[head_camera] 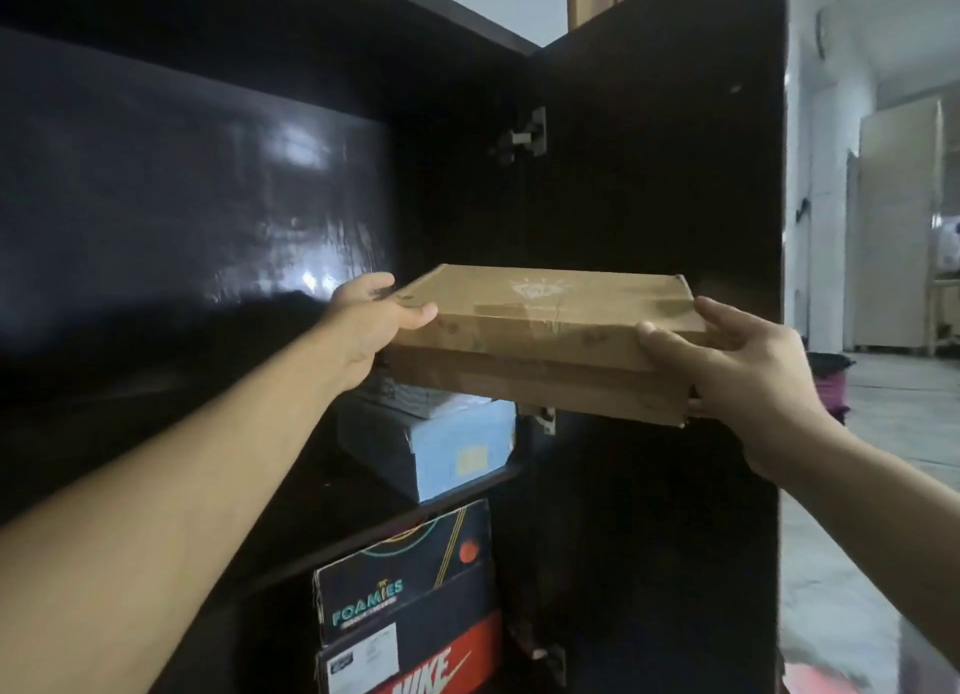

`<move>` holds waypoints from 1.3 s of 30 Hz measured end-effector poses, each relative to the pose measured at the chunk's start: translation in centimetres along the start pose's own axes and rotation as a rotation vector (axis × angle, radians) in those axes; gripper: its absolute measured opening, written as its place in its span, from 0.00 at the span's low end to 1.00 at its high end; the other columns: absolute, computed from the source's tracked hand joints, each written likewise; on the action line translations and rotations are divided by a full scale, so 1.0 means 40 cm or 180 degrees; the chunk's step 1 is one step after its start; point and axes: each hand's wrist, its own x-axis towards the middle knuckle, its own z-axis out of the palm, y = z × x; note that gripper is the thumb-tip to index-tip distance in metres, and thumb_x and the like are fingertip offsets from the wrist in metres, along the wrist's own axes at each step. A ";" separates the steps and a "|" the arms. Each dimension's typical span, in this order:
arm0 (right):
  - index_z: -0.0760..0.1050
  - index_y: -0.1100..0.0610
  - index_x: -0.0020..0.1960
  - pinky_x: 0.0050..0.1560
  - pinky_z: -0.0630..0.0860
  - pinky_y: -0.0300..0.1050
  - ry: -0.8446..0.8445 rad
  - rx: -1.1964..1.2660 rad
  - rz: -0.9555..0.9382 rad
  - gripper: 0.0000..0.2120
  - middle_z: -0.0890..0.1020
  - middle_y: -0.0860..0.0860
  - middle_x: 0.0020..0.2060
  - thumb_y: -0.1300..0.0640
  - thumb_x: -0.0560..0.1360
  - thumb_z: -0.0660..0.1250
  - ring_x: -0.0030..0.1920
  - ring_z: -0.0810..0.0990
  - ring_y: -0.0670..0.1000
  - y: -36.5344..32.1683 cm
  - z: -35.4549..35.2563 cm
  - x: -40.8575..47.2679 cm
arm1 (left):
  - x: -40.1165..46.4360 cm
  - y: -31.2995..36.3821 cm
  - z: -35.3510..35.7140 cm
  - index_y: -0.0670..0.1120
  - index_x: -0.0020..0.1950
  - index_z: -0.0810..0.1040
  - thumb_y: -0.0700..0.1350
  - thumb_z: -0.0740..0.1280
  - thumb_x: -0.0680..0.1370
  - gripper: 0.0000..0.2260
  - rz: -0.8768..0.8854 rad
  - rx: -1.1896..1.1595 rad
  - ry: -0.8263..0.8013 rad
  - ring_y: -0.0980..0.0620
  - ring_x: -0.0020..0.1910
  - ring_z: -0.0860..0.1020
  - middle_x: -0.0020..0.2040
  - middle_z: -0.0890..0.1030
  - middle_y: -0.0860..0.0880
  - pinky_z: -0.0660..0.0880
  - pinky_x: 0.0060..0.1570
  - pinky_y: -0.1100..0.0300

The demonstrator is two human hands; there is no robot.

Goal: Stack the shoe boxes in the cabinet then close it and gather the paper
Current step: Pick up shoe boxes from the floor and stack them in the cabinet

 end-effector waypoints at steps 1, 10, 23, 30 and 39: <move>0.73 0.53 0.70 0.54 0.80 0.55 0.0031 -0.0047 -0.0068 0.31 0.79 0.42 0.46 0.49 0.69 0.76 0.48 0.79 0.46 -0.002 0.030 0.020 | 0.036 0.005 -0.012 0.43 0.72 0.68 0.36 0.77 0.68 0.35 -0.0012 0.0074 0.0052 0.47 0.65 0.74 0.65 0.76 0.44 0.65 0.63 0.60; 0.67 0.45 0.72 0.49 0.79 0.45 0.0262 -0.0713 -0.0537 0.30 0.78 0.50 0.61 0.42 0.73 0.70 0.52 0.78 0.49 0.017 0.286 0.166 | 0.246 -0.050 -0.046 0.42 0.72 0.66 0.38 0.73 0.73 0.30 -0.0145 0.0364 0.0623 0.47 0.63 0.72 0.66 0.72 0.46 0.69 0.59 0.58; 0.81 0.47 0.54 0.45 0.79 0.41 -0.0834 -0.0193 -0.0145 0.14 0.81 0.52 0.55 0.51 0.73 0.60 0.52 0.80 0.52 0.087 0.485 0.275 | 0.234 -0.065 0.045 0.50 0.74 0.66 0.64 0.71 0.69 0.38 -0.0081 0.0428 -0.0051 0.49 0.69 0.70 0.70 0.71 0.52 0.65 0.64 0.57; 0.59 0.55 0.77 0.26 0.69 0.28 -0.1546 -0.0666 0.0196 0.32 0.70 0.53 0.69 0.70 0.76 0.60 0.54 0.71 0.50 0.147 0.528 0.327 | 0.264 -0.096 0.048 0.53 0.73 0.68 0.46 0.74 0.72 0.31 0.0789 0.2017 0.0274 0.48 0.66 0.72 0.69 0.74 0.49 0.71 0.65 0.54; 0.67 0.50 0.72 0.46 0.79 0.40 -0.1780 -0.0935 -0.0063 0.29 0.74 0.55 0.64 0.70 0.74 0.56 0.60 0.76 0.56 0.185 0.550 0.370 | 0.260 -0.109 0.048 0.51 0.64 0.74 0.45 0.72 0.70 0.22 0.1139 0.2350 0.0625 0.45 0.59 0.74 0.60 0.76 0.48 0.75 0.57 0.49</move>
